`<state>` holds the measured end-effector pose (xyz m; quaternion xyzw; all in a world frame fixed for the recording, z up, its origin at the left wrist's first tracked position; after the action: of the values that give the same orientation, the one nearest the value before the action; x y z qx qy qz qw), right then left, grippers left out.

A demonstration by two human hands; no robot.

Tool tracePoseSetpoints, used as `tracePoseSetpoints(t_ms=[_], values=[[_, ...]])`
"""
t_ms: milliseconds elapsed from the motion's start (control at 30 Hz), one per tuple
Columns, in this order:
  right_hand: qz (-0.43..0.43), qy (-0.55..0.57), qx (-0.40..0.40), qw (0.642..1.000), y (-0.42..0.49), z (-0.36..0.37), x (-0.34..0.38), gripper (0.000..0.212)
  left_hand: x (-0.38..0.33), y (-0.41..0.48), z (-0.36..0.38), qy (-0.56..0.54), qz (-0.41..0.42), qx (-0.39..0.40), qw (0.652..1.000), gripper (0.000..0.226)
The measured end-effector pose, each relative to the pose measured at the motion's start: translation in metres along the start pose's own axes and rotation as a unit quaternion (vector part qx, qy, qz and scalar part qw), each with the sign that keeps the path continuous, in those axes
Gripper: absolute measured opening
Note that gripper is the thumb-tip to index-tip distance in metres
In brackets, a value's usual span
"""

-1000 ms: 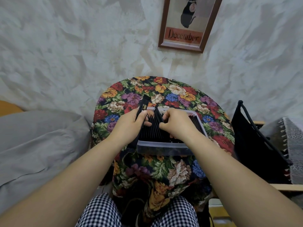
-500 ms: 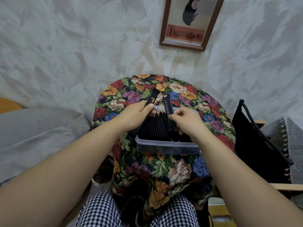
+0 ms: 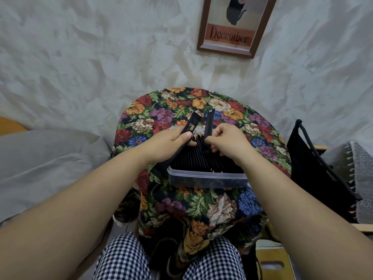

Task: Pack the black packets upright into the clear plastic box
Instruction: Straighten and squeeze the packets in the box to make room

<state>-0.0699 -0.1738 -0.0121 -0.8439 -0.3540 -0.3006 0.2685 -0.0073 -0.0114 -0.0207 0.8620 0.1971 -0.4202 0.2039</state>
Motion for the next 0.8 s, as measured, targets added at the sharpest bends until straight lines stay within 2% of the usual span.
tracePoseSetpoints(t_ms=[133, 433, 800], values=[[-0.022, -0.051, -0.014, 0.998, -0.002, 0.000, 0.005, 0.015, -0.003, 0.001, 0.001, 0.031, 0.017, 0.016, 0.999, 0.017], [-0.029, -0.083, -0.011, 0.996, -0.002, -0.001, 0.006, 0.017, 0.002, 0.003, 0.001, 0.042, 0.033, 0.048, 0.997, 0.021], [-0.066, -0.131, -0.005, 0.989, -0.004, 0.005, 0.016, 0.018, 0.001, -0.002, 0.000, 0.038, 0.032, 0.039, 0.998, 0.021]])
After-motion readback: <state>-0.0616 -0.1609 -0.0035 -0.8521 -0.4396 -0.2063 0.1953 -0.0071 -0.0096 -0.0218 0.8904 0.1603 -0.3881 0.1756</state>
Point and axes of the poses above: each hand's wrist, its own y-axis towards the middle knuckle, its own z-axis out of the palm, x = y × z, the point moved 2 cm from there along y, towards the middle knuckle, and after that the axes turned 15 degrees about z, right-handed, at the moved point
